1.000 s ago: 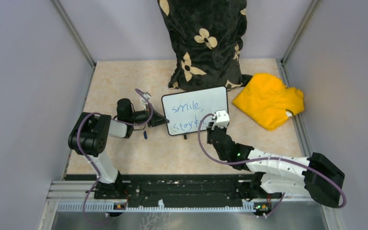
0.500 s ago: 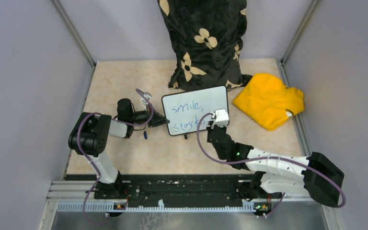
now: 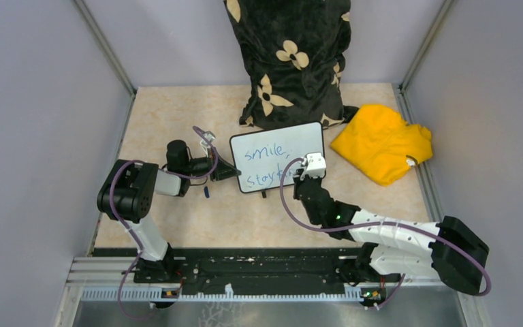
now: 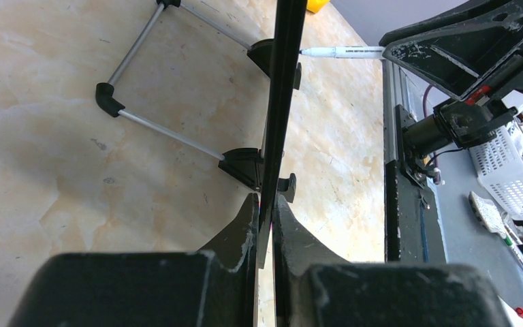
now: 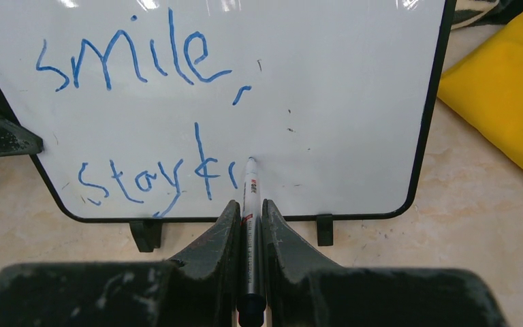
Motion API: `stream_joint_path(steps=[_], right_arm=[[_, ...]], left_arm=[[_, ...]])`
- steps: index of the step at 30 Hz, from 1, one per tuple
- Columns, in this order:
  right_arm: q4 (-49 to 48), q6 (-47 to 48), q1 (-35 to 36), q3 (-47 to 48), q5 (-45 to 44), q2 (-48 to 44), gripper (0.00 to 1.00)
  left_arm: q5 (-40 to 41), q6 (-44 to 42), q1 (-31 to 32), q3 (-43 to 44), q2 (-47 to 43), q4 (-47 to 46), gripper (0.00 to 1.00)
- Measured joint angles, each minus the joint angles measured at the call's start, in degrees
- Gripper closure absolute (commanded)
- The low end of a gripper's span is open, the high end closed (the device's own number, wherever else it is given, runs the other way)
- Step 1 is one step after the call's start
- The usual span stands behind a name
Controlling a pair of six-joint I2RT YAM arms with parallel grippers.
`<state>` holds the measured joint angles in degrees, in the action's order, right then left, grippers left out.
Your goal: Write a sentence on the whiteboard
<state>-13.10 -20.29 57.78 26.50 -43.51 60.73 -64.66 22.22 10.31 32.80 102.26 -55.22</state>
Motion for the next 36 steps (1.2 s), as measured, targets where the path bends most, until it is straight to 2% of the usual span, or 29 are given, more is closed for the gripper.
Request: stream_joint_path(steps=[36], right_arm=[[2.97, -0.94, -1.84, 0.13, -0.48, -1.88, 1.00]], left_arm=[[-0.04, -0.02, 0.22, 0.09, 0.00, 0.20, 1.00]])
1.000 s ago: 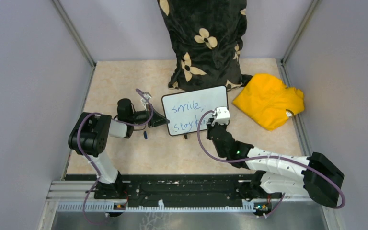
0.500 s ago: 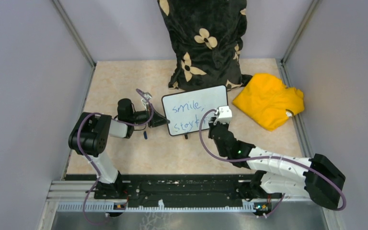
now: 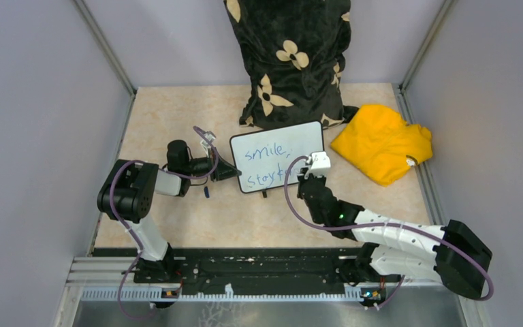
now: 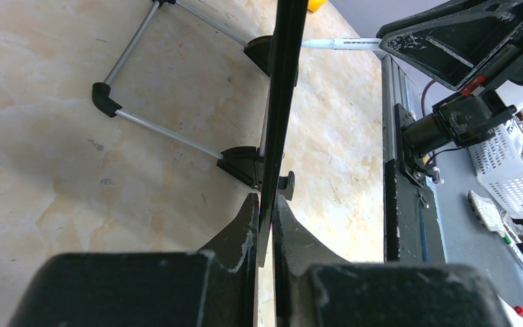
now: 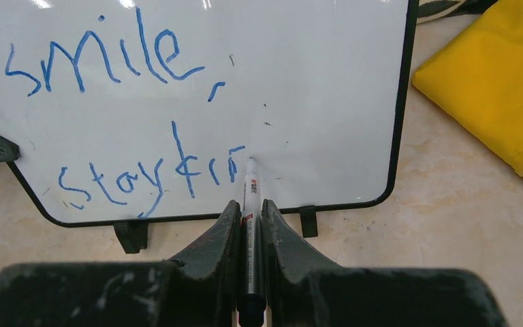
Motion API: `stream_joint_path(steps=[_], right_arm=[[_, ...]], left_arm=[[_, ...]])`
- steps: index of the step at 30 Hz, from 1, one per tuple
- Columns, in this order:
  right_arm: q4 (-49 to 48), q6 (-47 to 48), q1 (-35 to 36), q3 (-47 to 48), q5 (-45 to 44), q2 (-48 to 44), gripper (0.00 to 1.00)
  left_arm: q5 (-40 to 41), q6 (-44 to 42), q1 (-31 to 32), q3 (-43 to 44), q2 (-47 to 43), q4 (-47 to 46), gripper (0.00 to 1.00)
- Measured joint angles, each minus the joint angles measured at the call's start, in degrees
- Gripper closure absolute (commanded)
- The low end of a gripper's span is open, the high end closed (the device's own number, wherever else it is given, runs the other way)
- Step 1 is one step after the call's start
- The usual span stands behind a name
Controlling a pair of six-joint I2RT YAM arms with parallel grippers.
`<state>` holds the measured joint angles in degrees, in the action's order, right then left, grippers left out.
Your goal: Write a sentence on the whiteboard
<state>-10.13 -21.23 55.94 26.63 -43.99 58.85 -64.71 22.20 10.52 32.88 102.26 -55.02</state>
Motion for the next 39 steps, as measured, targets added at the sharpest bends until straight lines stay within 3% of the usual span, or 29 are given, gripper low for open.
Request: stream_joint_path(steps=[39], right_arm=[[-4.11, 0.63, -1.09, -1.05, 0.74, 0.11, 1.00]], left_arm=[[-0.02, -0.20, 0.00, 0.00, 0.00, 0.02, 1.00]])
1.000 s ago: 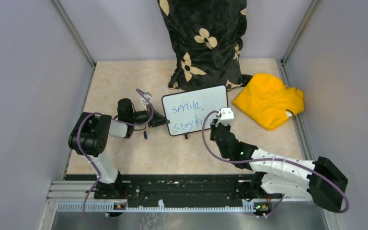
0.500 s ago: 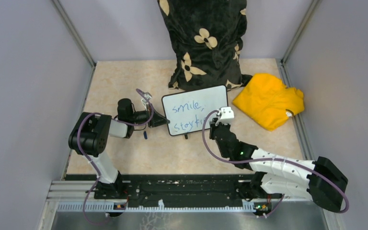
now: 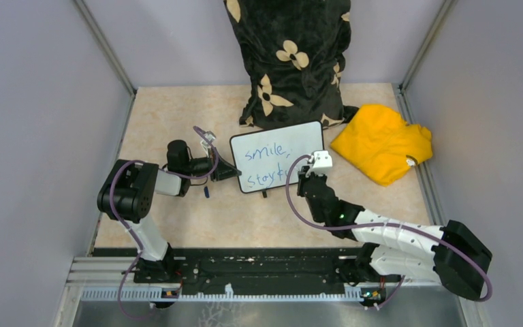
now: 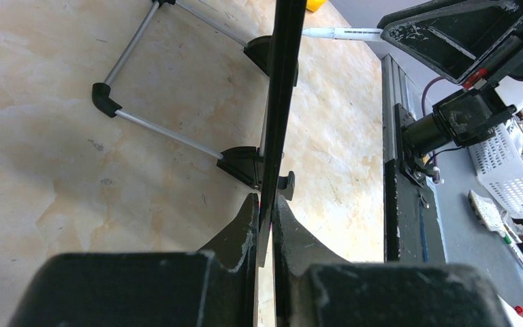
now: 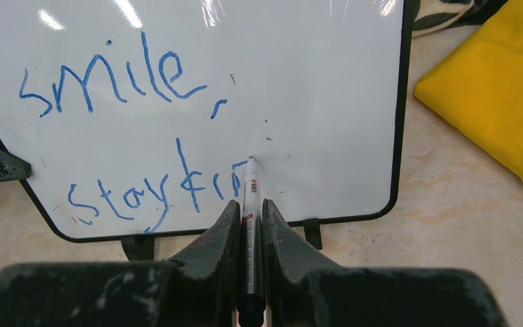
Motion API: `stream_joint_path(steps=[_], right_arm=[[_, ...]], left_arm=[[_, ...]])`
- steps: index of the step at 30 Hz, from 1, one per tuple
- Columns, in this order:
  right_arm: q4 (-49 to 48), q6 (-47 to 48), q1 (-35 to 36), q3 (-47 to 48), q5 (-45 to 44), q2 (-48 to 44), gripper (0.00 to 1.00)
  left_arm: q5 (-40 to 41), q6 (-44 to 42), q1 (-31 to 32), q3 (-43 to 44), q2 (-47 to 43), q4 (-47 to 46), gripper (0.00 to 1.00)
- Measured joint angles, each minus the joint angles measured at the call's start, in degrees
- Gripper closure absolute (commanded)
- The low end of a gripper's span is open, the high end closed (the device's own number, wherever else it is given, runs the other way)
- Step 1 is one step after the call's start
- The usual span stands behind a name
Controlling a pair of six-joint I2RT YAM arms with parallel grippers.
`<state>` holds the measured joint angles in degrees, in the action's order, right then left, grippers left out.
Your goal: Write a sentence on the whiteboard
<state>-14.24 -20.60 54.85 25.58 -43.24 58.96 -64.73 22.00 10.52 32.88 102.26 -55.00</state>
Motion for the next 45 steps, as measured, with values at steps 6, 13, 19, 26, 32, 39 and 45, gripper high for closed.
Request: stream_joint_path(steps=[6, 13, 19, 26, 32, 39, 45], right_arm=[[-0.24, -0.02, -0.02, 0.00, 0.00, 0.11, 1.00], [-0.07, -0.50, -0.02, 0.00, 0.02, 0.24, 1.00], [1.25, -2.03, -0.02, -0.11, 0.61, -0.09, 1.00], [3.52, -3.67, -0.02, -2.05, 1.07, -1.62, 1.00], [4.50, -4.37, -0.02, -2.47, 1.11, -1.99, 1.00], [5.99, -4.59, -0.04, -2.69, 1.14, -3.58, 1.00], [6.73, -4.52, -0.39, -2.67, 0.11, -8.76, 1.00]], left_arm=[[0.00, 0.00, 0.00, 0.00, 0.00, 0.02, 1.00], [0.00, 0.00, 0.00, 0.00, 0.00, 0.02, 1.00], [-0.02, -0.02, 0.00, 0.02, 0.00, 0.02, 1.00], [-0.02, -0.02, 0.00, 0.02, 0.00, 0.04, 1.00], [-0.02, 0.00, 0.00, 0.02, 0.00, 0.04, 1.00], [-0.04, -0.02, 0.02, 0.02, 0.00, 0.07, 1.00], [-0.02, -0.02, 0.02, 0.02, 0.00, 0.09, 1.00]])
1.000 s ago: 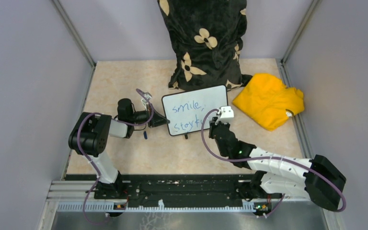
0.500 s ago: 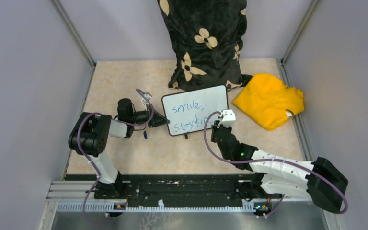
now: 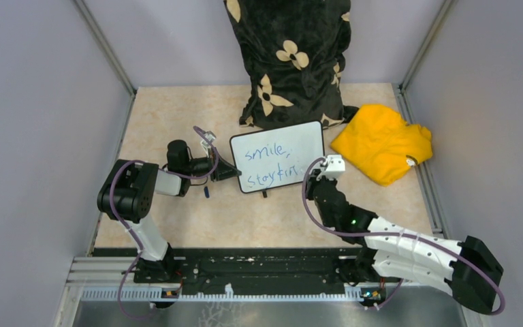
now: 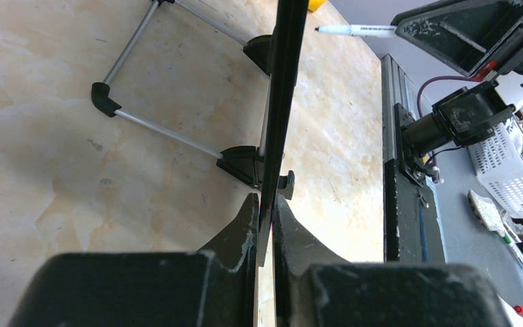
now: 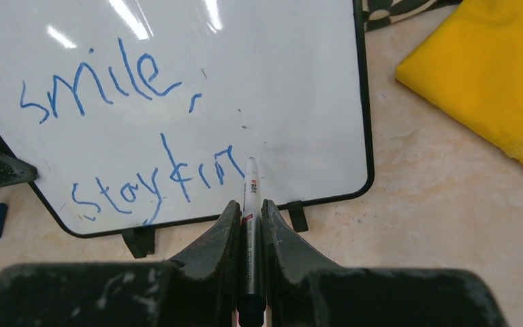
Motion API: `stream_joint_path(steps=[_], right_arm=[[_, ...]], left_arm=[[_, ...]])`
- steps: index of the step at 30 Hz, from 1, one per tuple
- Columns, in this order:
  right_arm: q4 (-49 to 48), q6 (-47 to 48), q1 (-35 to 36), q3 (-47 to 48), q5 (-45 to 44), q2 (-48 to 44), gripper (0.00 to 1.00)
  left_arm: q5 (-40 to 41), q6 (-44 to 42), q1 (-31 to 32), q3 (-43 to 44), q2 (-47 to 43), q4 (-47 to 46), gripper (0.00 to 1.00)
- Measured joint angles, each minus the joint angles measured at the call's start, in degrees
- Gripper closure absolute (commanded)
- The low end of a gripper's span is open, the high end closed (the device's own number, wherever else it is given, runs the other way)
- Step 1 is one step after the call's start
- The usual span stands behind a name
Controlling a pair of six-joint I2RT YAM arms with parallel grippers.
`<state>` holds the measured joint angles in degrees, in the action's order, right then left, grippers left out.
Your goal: Write a sentence on the whiteboard
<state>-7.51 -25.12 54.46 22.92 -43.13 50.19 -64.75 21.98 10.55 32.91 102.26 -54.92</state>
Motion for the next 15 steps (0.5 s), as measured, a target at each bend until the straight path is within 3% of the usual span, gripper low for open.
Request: stream_joint_path(steps=[15], right_arm=[[-5.07, 1.16, -3.63, 1.77, -0.04, -0.24, 1.00]], left_arm=[[-0.02, 0.00, 0.00, 0.00, 0.00, 0.04, 1.00]])
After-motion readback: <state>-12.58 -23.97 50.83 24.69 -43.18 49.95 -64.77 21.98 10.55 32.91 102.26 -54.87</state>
